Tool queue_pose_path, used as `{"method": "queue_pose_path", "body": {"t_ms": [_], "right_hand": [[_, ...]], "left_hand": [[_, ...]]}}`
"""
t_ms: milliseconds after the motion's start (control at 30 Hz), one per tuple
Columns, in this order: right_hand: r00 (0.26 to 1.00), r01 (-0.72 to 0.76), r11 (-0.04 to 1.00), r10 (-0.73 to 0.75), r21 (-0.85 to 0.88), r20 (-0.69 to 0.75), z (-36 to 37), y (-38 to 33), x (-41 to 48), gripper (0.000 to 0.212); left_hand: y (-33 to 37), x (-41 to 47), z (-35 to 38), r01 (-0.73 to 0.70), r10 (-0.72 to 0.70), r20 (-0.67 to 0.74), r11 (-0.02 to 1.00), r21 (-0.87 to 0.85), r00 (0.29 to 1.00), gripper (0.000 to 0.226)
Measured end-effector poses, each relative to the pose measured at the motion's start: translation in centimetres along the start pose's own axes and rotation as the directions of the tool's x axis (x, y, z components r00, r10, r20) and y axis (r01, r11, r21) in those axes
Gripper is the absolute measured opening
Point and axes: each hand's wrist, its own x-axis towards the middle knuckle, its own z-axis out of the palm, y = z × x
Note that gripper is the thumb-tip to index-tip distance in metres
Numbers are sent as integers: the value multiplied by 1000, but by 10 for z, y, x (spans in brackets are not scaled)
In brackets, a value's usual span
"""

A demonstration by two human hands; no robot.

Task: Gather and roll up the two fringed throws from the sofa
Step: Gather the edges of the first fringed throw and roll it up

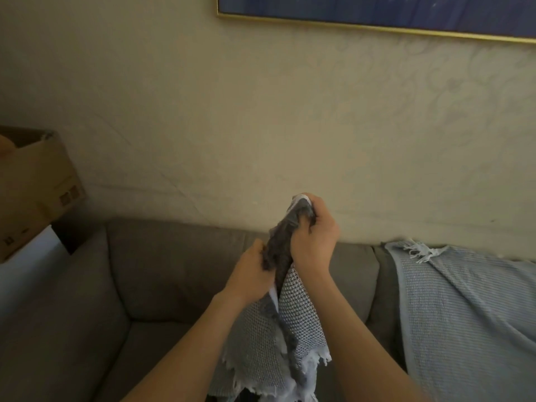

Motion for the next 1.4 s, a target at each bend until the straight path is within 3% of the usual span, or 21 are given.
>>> {"method": "queue_pose_path", "body": {"t_ms": [100,200,367,500,567,667,767,867,1033,1200,1333,1400], "right_hand": [[1000,22,1000,-22,-21,4,-2,-2,0,37],[999,54,997,-53,-50,3,-6,0,1,39],[999,38,994,-39,-99,-4,-16,13,6,28],[999,-16,987,21,-161,25,-23,30,10,23],[998,-42,986,50,-161,46,-25,35,9,21],[991,-95,984,108,-148,84,-22,36,6,44],[974,-51,979,92,-197,205,-20,37,1,54],[894,-41,981,120,-188,431,-18,41,-6,54],[650,19,968,177,-249,739,-13,57,-29,50],[424,33,920,340,-390,839,-12,74,-50,60],[468,20,890,394,-455,791,-23,68,-36,38],[569,129,809,413,-573,711,-28,68,-22,27]], "left_hand": [[-5,2,2,22,-11,-162,997,72,987,14],[1,4,-12,79,-80,-284,997,-14,955,13],[8,2,-42,44,-77,-184,983,-179,980,18],[4,5,-62,-27,18,-95,995,-92,995,21],[1,9,-67,-47,50,-72,998,53,996,25],[7,14,-73,-38,72,-177,982,187,982,19],[22,17,-83,-6,32,-371,997,72,928,20],[37,20,-90,-26,-7,-518,998,-55,856,22],[62,26,-96,-7,-190,-679,961,-276,710,33],[82,23,-103,-70,-164,-775,963,-259,610,40],[77,28,-113,-105,-197,-812,948,-301,549,27],[73,29,-115,-88,-231,-817,942,-324,528,24]]}}
